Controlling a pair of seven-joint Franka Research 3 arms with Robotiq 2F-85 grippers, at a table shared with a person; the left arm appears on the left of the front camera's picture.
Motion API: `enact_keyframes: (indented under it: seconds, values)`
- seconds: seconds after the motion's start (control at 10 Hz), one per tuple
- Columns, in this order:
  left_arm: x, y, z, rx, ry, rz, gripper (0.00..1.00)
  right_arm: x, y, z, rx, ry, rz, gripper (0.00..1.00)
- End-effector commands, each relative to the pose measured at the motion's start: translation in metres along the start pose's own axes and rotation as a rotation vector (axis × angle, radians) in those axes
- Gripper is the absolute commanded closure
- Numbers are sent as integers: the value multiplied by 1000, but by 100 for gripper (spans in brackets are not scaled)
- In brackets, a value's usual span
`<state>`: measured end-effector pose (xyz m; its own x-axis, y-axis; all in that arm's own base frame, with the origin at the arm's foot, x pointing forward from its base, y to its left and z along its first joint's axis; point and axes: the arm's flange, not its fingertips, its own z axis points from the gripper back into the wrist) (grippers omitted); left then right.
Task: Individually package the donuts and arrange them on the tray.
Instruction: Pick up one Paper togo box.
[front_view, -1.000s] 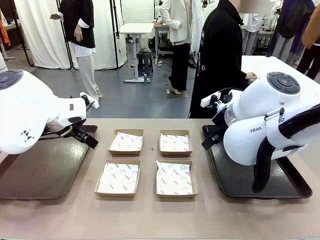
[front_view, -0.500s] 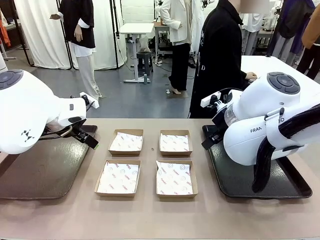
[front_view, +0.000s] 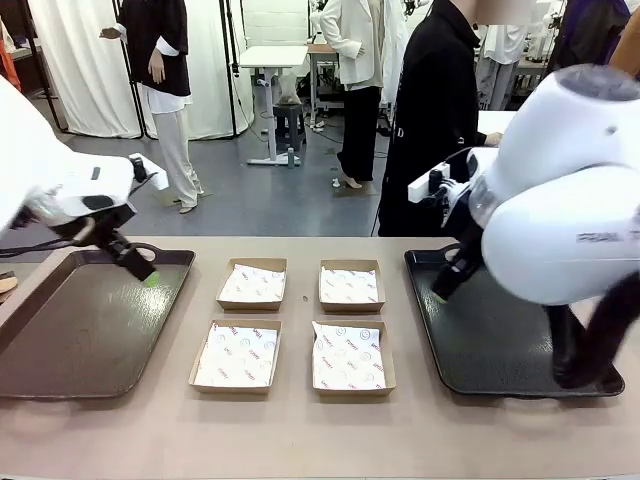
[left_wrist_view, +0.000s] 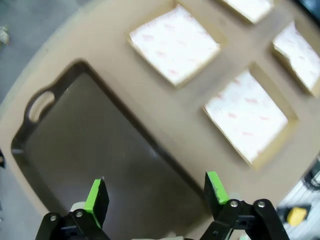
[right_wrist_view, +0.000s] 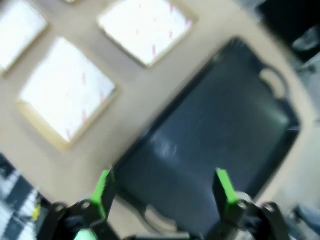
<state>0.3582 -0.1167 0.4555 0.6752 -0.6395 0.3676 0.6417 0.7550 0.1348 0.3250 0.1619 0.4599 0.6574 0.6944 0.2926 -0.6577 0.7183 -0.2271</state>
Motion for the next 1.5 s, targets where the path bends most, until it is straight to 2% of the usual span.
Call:
enact_keyframes:
  seconds: [0.0,0.2,0.3,0.4,0.8,0.9,1.0,1.2,1.3,1.4]
  values:
    - [-111,-37,14,-62,87,-26,0,-123,44,12,17,89,-27,0]
    - [-136,-40,15,-96,131,-11,0,-152,43,7,49,135,-90,0]
    - [-143,-41,12,-76,126,26,0,-155,35,-1,42,138,-110,0]
    - [-38,-4,42,-87,143,-11,0,-48,8,56,26,146,-40,0]
    - [-38,-4,42,-87,143,-11,0,-55,6,63,32,155,-52,0]
    - [-41,-5,46,-83,159,-6,0,-68,-11,54,276,19,-176,0]
    - [-47,13,47,-274,105,156,0,-90,-28,53,499,-121,-304,0]
    - [-67,53,54,-685,-35,427,0,-142,-68,50,842,-403,-597,0]
    - [-81,70,56,-819,-103,533,0,-166,-84,47,941,-502,-711,0]
    - [-94,89,56,-937,-162,659,0,-187,-98,40,1041,-552,-773,0]
